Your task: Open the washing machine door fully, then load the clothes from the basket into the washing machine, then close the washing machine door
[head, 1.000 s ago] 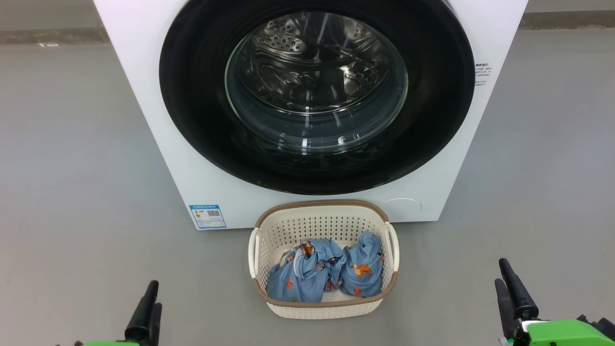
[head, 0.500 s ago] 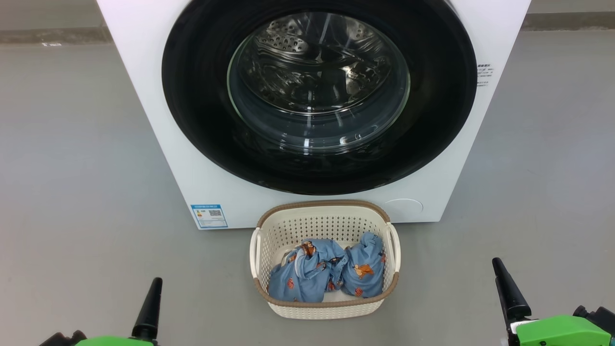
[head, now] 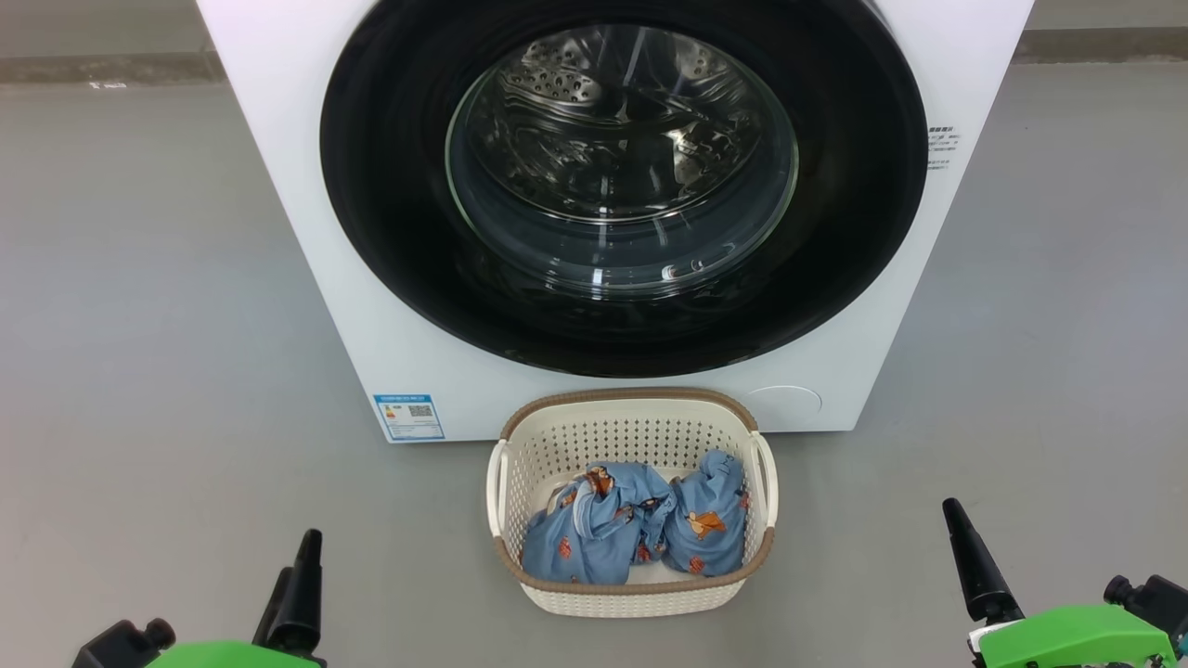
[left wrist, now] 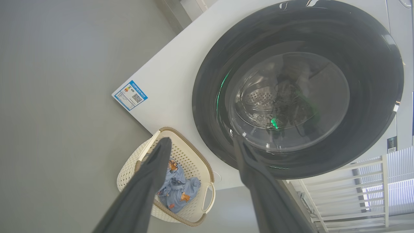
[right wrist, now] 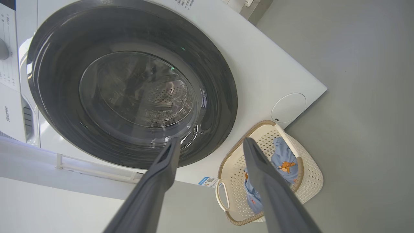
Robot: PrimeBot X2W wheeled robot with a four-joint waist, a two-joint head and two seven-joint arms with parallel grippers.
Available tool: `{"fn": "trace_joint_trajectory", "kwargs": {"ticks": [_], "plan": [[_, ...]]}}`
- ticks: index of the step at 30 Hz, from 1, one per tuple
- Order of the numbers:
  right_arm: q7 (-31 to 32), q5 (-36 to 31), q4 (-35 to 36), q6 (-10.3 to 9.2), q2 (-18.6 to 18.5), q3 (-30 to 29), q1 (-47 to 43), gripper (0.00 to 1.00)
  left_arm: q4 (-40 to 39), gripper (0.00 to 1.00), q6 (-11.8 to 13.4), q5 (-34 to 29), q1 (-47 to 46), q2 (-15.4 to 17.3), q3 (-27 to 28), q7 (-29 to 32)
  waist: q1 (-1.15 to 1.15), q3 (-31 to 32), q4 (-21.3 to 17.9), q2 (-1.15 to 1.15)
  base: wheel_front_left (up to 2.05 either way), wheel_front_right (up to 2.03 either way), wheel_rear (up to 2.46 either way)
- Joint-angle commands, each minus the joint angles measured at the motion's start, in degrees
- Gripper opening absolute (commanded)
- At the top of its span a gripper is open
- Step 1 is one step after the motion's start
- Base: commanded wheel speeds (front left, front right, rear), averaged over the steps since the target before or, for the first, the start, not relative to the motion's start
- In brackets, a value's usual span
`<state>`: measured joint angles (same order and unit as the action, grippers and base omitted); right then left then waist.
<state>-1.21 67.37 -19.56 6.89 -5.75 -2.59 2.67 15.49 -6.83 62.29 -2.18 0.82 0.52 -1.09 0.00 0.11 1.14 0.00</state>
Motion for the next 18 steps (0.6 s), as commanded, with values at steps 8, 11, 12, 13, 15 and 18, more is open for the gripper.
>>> {"fn": "trace_joint_trajectory", "kwargs": {"ticks": [8, 11, 12, 13, 15, 18], "plan": [[-1.93, -7.05, 1.19, 0.26, -1.57, 1.25, 1.31, 1.00, -2.73, 1.00, 0.07, -8.06, -0.07, 1.00, -0.02, -1.97, 0.00, 0.12, 0.25, 0.00, 0.00, 0.00, 0.00], [-2.43, -8.90, 1.26, 0.27, -1.76, 1.43, 1.15, 1.00, -3.06, 1.00, 0.23, -10.22, 0.08, 1.05, -0.23, -2.48, 0.00, 0.18, 0.36, 0.00, 0.00, 0.00, 0.00], [-2.60, -9.50, 1.28, 0.28, -1.82, 1.49, 1.10, 1.00, -3.18, 1.00, 0.28, -10.94, 0.14, 1.06, -0.30, -2.65, 0.00, 0.19, 0.40, 0.00, 0.00, 0.00, 0.00], [-2.77, -10.10, 1.30, 0.28, -1.89, 1.57, 1.05, 1.00, -3.30, 1.00, 0.33, -11.67, 0.18, 1.08, -0.38, -2.82, 0.00, 0.19, 0.44, 0.00, 0.00, 0.00, 0.00], [-3.11, -11.31, 1.36, 0.29, -2.06, 1.70, 0.96, 1.00, -3.56, 1.00, 0.41, -13.16, 0.27, 1.10, -0.57, -3.15, 0.00, 0.20, 0.54, 0.00, 0.00, 0.00, 0.00], [-3.61, -13.19, 1.42, 0.31, -2.29, 1.89, 0.83, 1.00, -3.95, 1.00, 0.50, -15.45, 0.38, 1.15, -0.91, -3.66, 0.00, 0.18, 0.70, 0.00, 0.00, 0.00, 0.00]]}}
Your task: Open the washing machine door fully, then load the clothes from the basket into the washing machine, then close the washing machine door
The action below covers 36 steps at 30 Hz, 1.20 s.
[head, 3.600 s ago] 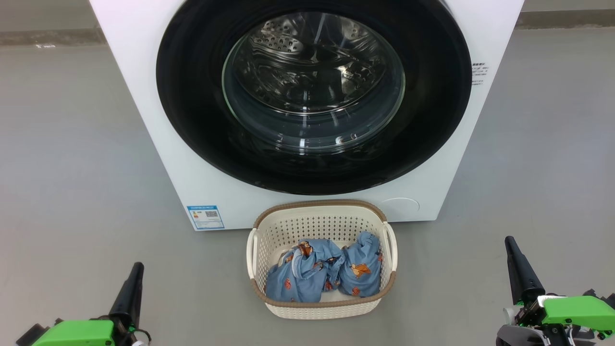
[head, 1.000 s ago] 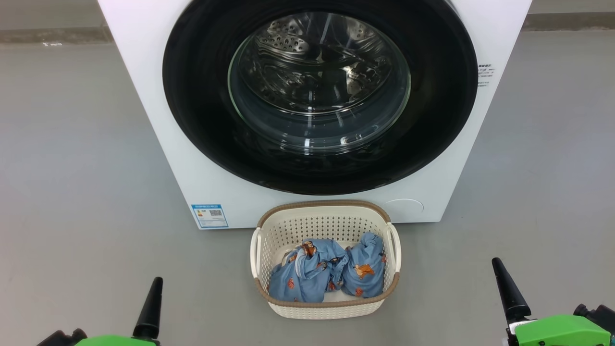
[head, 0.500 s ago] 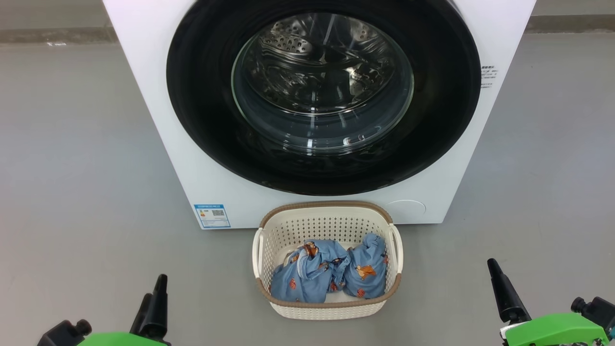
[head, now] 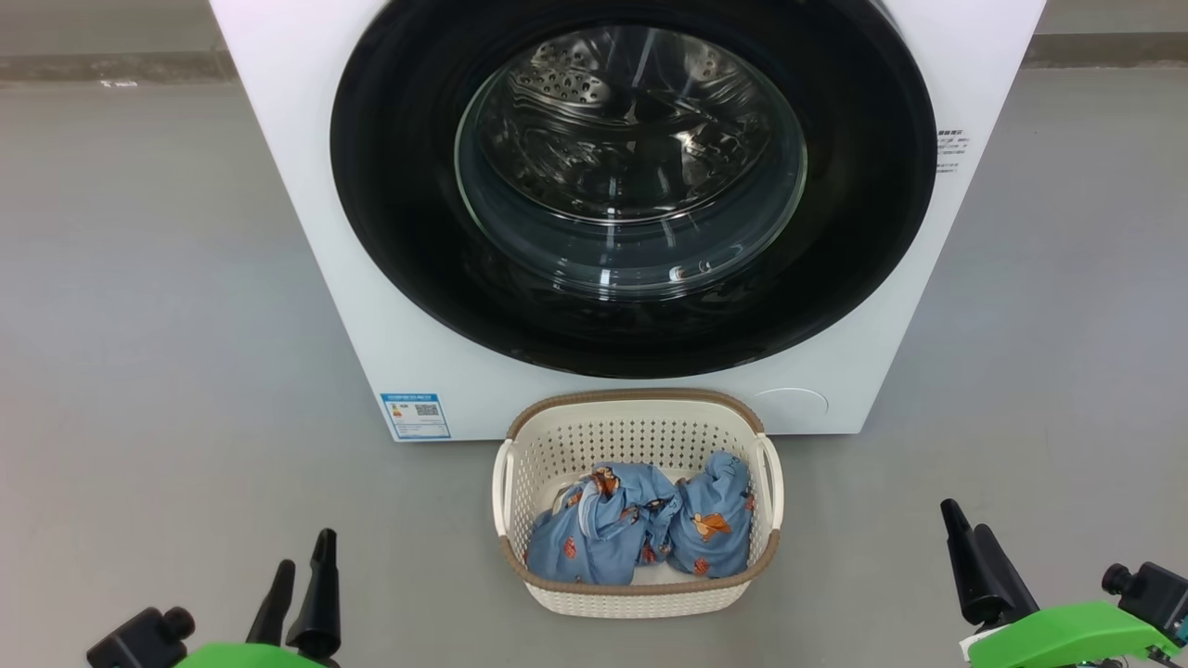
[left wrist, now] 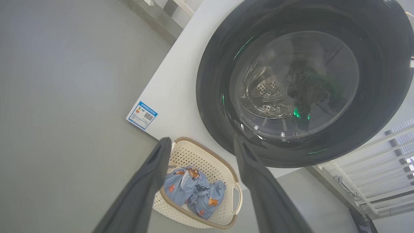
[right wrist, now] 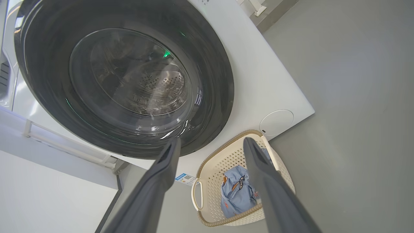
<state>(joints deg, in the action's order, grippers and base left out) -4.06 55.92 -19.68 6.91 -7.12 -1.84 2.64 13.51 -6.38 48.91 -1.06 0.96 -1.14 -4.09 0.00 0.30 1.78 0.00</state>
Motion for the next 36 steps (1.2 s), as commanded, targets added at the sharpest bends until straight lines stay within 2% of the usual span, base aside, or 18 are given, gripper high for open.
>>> {"fn": "trace_joint_trajectory", "kwargs": {"ticks": [1, 36], "plan": [[-0.93, -2.37, 1.56, 0.30, -0.99, 1.23, 0.82, 1.00, -2.10, 1.00, 0.08, -2.83, -0.72, 1.02, 0.66, -0.83, 0.00, -0.02, 0.10, 0.00, 0.00, 0.00, 0.00], [-6.79, -23.89, 2.03, 0.47, -3.46, 2.05, -1.34, 1.00, -5.60, 1.00, 0.42, -28.36, 0.49, 1.54, -1.67, -6.73, 0.00, 0.29, 1.31, 0.00, 0.00, 0.00, 0.00]]}}
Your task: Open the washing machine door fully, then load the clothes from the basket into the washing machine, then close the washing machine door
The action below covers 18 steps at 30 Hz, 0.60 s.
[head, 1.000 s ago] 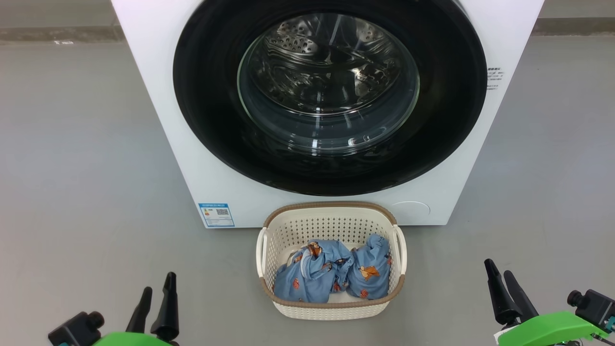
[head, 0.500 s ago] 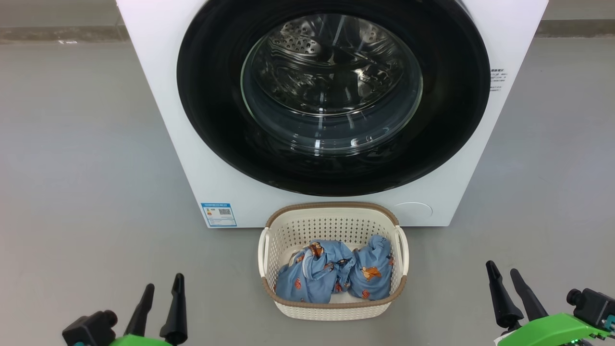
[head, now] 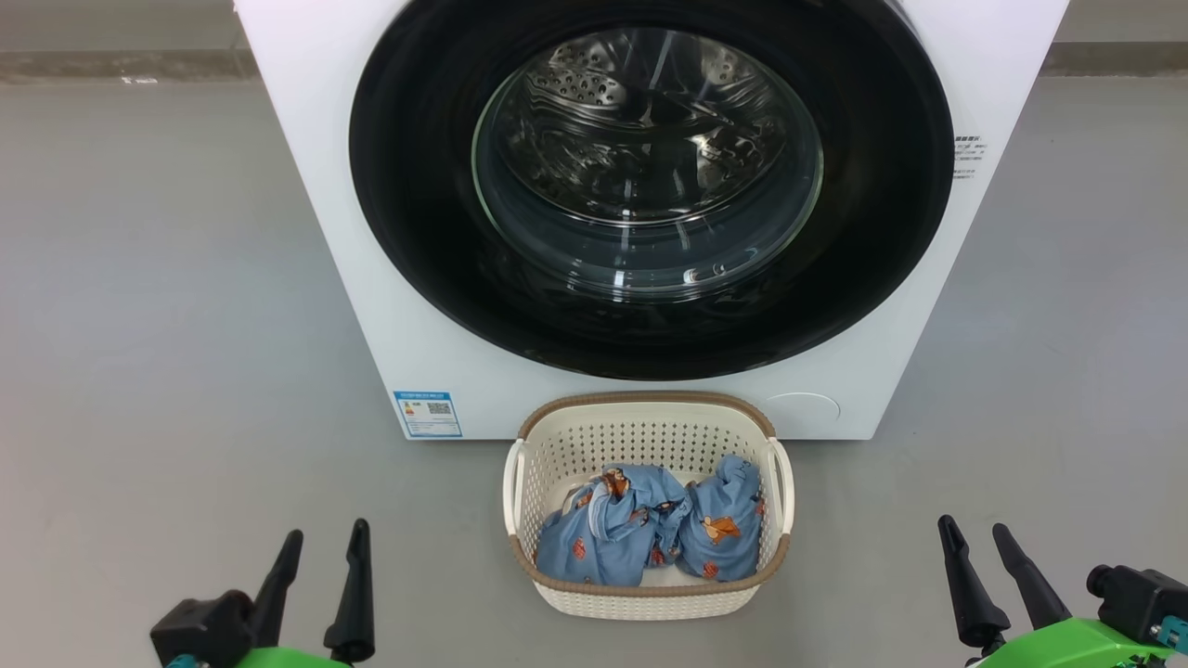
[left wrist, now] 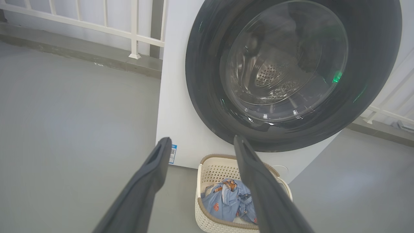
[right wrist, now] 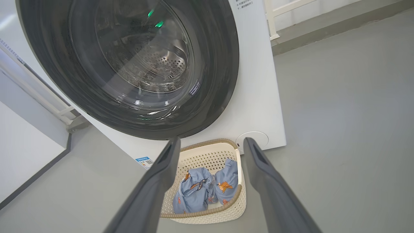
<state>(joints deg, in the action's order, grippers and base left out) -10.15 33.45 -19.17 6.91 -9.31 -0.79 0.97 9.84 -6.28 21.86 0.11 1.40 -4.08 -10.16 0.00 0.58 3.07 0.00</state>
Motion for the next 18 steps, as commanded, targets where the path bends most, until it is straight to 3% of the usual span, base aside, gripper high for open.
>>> {"fn": "trace_joint_trajectory", "kwargs": {"ticks": [1, 18], "plan": [[-0.87, -2.03, 1.53, 0.47, -1.30, 0.89, 0.23, 1.00, -2.03, 1.00, 0.34, -2.02, -0.66, 1.12, 1.20, -0.83, 0.00, 0.02, 0.06, 0.00, 0.00, 0.00, 0.00], [-3.55, -12.41, 2.45, 0.55, -1.74, 0.04, -0.83, 1.00, -3.36, 1.00, 0.75, -13.69, -0.09, 1.36, 0.43, -3.53, 0.00, 0.00, 0.16, 0.00, 0.00, 0.00, 0.00]]}}
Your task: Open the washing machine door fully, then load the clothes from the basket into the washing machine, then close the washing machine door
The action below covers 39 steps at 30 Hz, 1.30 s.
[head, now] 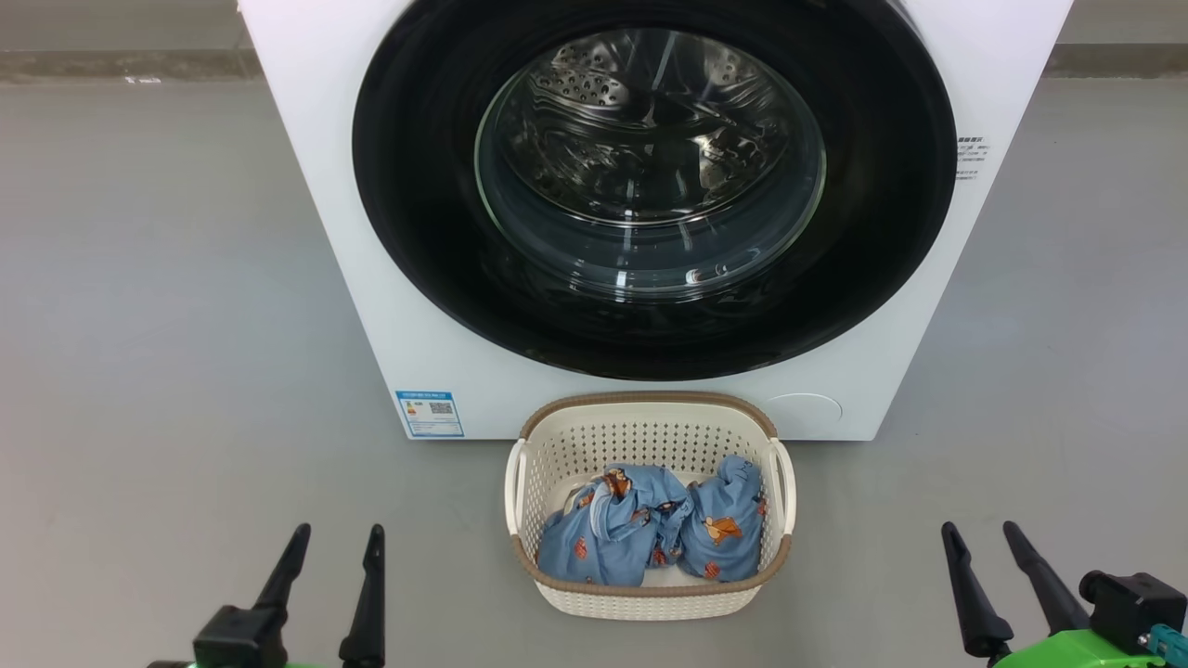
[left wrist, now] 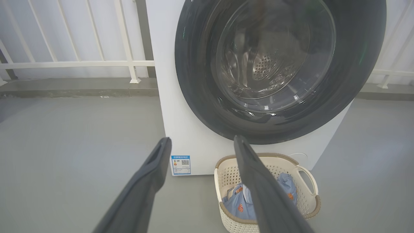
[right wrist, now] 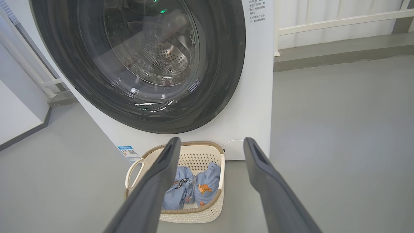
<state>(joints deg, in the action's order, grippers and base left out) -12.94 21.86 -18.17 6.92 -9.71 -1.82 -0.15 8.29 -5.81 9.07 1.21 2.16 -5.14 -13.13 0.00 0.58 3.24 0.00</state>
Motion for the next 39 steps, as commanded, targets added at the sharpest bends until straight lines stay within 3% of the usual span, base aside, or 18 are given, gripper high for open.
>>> {"fn": "trace_joint_trajectory", "kwargs": {"ticks": [1, 8, 19, 39], "plan": [[-0.93, -1.47, 1.56, 0.54, -1.36, 0.89, 0.27, 1.00, -1.85, 1.00, 0.32, -1.63, -1.20, 0.62, 1.45, -0.72, 0.00, -0.01, 0.03, 0.00, 0.00, 0.00, 0.00], [-2.06, -5.84, 2.09, 0.57, -1.28, -0.45, -0.24, 1.00, -1.68, 1.00, 0.78, -5.42, -1.18, 0.72, 1.60, -1.86, 0.00, -0.04, 0.19, 0.00, 0.00, 0.00, 0.00], [-2.06, -6.17, 2.31, 0.57, -0.51, -1.80, -0.65, 1.00, -0.44, 1.00, 0.79, -4.50, -1.52, 0.72, 2.57, -1.86, 0.00, 0.02, -0.11, 0.00, 0.00, 0.00, 0.00], [-2.06, -6.31, 2.28, 0.57, 0.18, -2.64, -0.86, 1.00, 2.64, 1.00, 3.28, -4.08, -2.21, 0.72, 3.27, -1.86, 0.00, 0.29, -0.12, 0.00, 0.00, 0.00, -0.01]]}}
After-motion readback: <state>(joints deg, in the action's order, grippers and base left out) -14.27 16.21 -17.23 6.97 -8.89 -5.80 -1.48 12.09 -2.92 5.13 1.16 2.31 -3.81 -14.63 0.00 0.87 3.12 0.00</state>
